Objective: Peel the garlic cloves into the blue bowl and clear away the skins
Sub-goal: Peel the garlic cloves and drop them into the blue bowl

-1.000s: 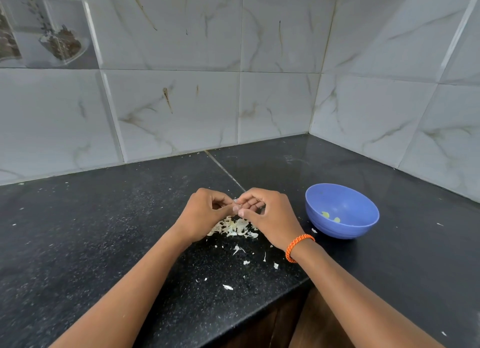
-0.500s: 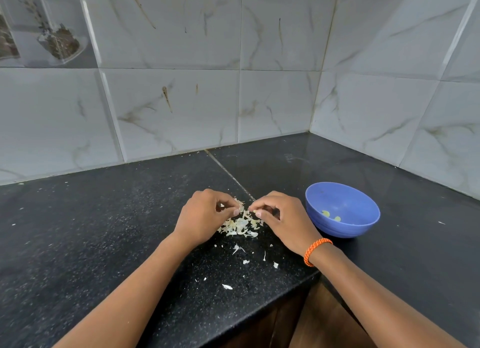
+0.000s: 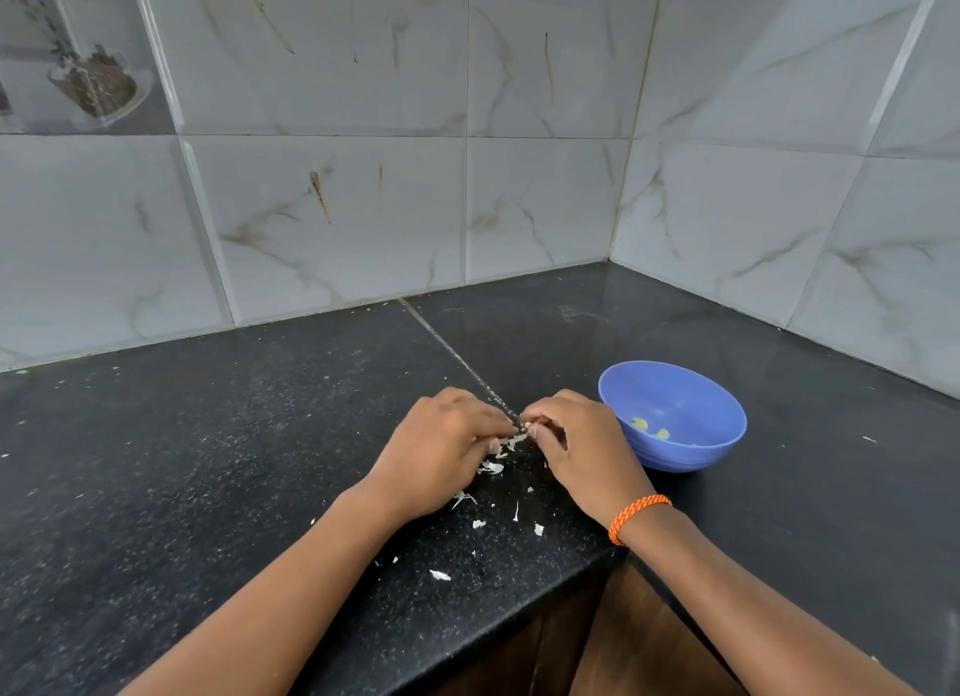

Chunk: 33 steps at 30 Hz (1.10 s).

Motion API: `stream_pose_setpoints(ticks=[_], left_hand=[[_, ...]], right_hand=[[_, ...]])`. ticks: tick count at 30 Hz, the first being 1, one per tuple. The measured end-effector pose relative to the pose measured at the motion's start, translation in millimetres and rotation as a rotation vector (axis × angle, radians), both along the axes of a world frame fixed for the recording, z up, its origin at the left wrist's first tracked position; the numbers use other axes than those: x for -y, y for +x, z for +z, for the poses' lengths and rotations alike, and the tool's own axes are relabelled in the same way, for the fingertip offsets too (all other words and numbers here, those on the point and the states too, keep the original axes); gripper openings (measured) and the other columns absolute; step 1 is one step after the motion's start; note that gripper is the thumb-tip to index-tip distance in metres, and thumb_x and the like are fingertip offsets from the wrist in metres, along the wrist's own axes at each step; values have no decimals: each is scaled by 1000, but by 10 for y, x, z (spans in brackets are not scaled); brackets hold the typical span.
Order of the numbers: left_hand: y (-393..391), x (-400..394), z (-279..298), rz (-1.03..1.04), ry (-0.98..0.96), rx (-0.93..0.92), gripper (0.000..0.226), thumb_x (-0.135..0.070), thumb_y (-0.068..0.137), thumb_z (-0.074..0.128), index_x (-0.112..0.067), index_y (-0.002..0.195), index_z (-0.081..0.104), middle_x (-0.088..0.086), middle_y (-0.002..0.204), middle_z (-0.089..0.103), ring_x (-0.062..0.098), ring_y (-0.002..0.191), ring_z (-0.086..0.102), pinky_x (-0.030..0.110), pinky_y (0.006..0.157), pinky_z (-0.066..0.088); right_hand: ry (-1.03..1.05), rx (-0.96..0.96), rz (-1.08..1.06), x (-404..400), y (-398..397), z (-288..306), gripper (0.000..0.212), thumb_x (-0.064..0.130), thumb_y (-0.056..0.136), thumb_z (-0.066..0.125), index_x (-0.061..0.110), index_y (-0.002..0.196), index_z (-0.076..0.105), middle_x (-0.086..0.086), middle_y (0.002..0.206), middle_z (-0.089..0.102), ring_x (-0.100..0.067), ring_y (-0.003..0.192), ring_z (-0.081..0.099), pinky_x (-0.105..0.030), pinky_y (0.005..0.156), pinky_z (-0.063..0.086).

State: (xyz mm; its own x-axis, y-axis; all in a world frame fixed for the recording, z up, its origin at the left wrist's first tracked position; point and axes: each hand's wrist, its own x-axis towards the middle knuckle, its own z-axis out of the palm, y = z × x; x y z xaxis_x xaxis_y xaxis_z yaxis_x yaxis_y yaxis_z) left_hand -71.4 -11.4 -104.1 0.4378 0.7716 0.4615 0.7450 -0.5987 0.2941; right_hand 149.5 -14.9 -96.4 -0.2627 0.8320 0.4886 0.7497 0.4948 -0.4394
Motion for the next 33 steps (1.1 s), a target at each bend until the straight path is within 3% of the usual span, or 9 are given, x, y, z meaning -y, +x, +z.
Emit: stream_pose_setpoints(ticks=[3, 6, 9, 13, 19, 24, 26, 29, 33], left_hand=[[63, 1, 9, -50, -51, -87, 31, -34, 105, 66, -39, 133, 76, -27, 135, 71, 13, 131, 55, 40, 108, 46], [52, -14, 25, -14, -5, -123, 26, -34, 103, 71, -44, 125, 79, -33, 127, 73, 11, 121, 57, 34, 103, 44], [-11, -28, 56, 114, 54, -117, 17, -36, 99, 74, -42, 113, 83, -23, 114, 78, 11, 116, 58, 31, 100, 40], [-112, -19, 67, 281, 84, -160, 13, -34, 99, 73, -38, 106, 83, -15, 103, 77, 13, 114, 59, 32, 97, 41], [-107, 13, 64, 270, 73, -63, 14, -31, 98, 75, -41, 106, 81, -18, 109, 71, 15, 109, 57, 34, 92, 44], [-49, 27, 44, 243, 84, -2, 13, -38, 103, 68, -40, 107, 80, -18, 107, 71, 13, 106, 56, 34, 90, 43], [-31, 28, 52, 231, 96, 13, 12, -37, 103, 70, -39, 107, 81, -17, 104, 72, 14, 104, 56, 33, 86, 41], [-22, 15, 61, 234, 120, 27, 11, -32, 101, 73, -38, 105, 82, -16, 101, 72, 15, 100, 57, 32, 83, 40], [-37, 10, 91, 286, 153, 16, 11, -29, 103, 72, -34, 106, 82, -13, 94, 73, 21, 96, 64, 35, 81, 45]], right_hand=[[-22, -8, -47, -2, 3, -20, 16, 13, 100, 68, 25, 104, 78, 9, 96, 65, -7, 85, 61, -21, 75, 49], [-26, -12, -51, 6, -5, -35, 17, 14, 101, 67, 26, 106, 79, 7, 97, 69, -7, 85, 62, -17, 74, 48], [-36, -22, -19, 3, -9, -54, 21, 12, 100, 69, 25, 108, 83, 9, 96, 69, -7, 83, 64, -8, 71, 43], [-69, -42, 24, 22, -17, -53, 17, 14, 99, 74, 25, 108, 83, 14, 94, 71, -3, 85, 65, -8, 72, 46], [-81, -50, 32, 31, -33, -45, 15, 16, 94, 79, 32, 94, 80, 14, 89, 69, -5, 80, 64, -22, 69, 53], [-56, -5, 1, 35, -49, -42, 23, 9, 104, 64, 25, 104, 79, 13, 98, 65, -5, 87, 62, -8, 73, 44], [-54, 0, -19, 22, -51, -43, 24, 9, 106, 60, 22, 111, 79, 10, 103, 64, -7, 90, 63, -12, 77, 46], [-84, 95, -22, 16, -59, -44, 19, 16, 105, 64, 22, 114, 79, 8, 111, 61, -13, 96, 64, -30, 85, 56], [-122, 148, -27, 23, -88, -4, 13, 16, 104, 66, 22, 104, 78, 7, 109, 58, -14, 93, 62, -32, 82, 56]])
